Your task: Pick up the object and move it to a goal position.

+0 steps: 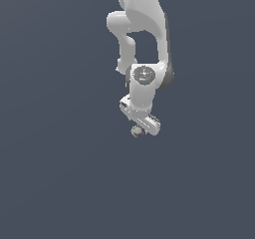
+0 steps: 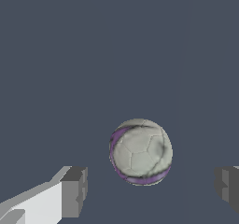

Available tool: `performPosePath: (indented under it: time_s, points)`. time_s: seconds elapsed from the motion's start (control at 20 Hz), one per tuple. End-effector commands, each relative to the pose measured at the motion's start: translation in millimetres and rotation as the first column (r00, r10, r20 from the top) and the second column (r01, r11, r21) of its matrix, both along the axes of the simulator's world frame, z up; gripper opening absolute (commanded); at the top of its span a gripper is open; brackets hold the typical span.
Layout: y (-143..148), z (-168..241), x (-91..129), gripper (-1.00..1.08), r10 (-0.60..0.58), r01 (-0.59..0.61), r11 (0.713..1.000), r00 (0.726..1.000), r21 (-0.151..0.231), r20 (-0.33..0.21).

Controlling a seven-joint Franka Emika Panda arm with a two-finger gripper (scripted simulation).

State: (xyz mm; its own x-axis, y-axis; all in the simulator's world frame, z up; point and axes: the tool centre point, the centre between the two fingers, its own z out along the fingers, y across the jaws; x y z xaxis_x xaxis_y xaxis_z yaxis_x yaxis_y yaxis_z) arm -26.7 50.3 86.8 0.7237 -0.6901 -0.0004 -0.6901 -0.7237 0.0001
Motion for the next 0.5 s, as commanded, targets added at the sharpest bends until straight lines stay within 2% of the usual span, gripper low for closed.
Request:
performPosePath:
  time_s: [0.0, 0.45]
  points:
    - [-0.1, -0.3, 0.1, 1.0, 0.0, 0.0, 1.0, 1.0, 0.0, 0.0]
    - [0.0, -31.9, -1.2, 1.0, -0.003, 0.003, 1.0, 1.0, 0.0, 0.0]
